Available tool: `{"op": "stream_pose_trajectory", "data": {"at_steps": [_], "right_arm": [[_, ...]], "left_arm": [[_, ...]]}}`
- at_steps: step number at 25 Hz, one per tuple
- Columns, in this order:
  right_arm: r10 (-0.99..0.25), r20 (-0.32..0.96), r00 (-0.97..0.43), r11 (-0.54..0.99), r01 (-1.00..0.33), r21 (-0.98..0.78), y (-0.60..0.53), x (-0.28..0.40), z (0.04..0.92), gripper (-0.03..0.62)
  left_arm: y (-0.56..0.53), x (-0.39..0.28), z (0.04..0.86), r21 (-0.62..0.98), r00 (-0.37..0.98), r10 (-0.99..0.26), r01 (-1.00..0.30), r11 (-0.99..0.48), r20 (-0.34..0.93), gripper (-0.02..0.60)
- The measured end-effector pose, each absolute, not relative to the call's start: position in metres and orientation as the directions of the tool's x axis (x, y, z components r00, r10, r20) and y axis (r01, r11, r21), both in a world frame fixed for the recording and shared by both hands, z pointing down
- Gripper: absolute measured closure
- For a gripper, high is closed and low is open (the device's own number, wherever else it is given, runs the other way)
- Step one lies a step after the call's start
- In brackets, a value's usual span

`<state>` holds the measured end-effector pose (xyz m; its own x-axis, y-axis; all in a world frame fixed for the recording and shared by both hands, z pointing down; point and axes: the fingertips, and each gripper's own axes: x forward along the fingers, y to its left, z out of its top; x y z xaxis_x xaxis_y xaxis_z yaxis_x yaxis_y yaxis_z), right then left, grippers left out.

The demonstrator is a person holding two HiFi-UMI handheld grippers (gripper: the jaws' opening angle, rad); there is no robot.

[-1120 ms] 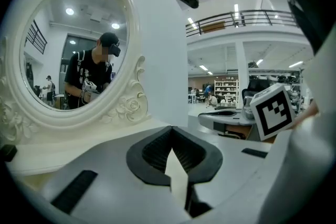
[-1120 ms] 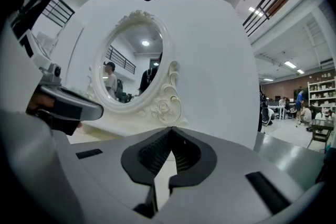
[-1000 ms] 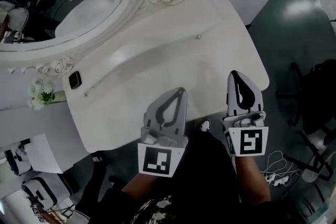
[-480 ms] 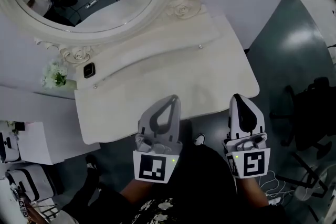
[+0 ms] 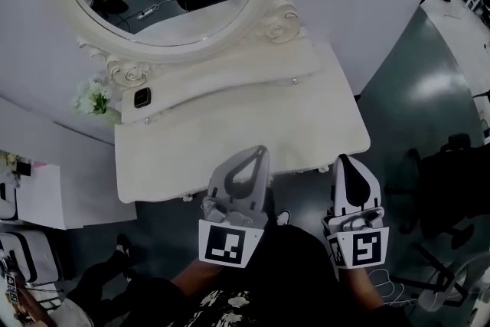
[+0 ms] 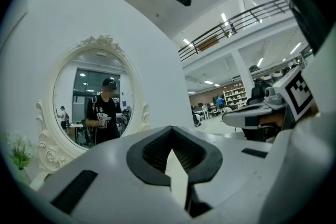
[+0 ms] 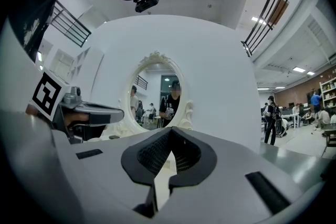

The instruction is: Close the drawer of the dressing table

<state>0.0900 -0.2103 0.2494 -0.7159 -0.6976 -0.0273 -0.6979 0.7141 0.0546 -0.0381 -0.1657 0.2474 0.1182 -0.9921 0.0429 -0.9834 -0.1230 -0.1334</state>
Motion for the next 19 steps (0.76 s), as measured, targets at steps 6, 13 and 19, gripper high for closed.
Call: {"op": "stream_pose_trajectory", "data": {"at_steps": [6,13,19], "right_arm": [[-0.711,-0.037,-0.703,0.7,-0.711,0.07,-0.203,0.095,0.252,0.597],[-0.709,-0.037,-0.704,0.699,-0.709,0.096,-0.197,0.089,0.248,0.597],[-0.695,-0.054,-0.717,0.712,-0.696,0.094,-0.191,0.091,0.244,0.597]], "left_arm": [[-0.157,-0.034,0.251,-0.142,0.132,-0.991,-0.98,-0.136,0.034,0.58],[-0.158,-0.034,0.245,-0.149,0.151,-0.988,-0.977,-0.153,0.023,0.58],[-0.155,-0.027,0.244,-0.163,0.16,-0.987,-0.973,-0.161,0.02,0.58]]}}
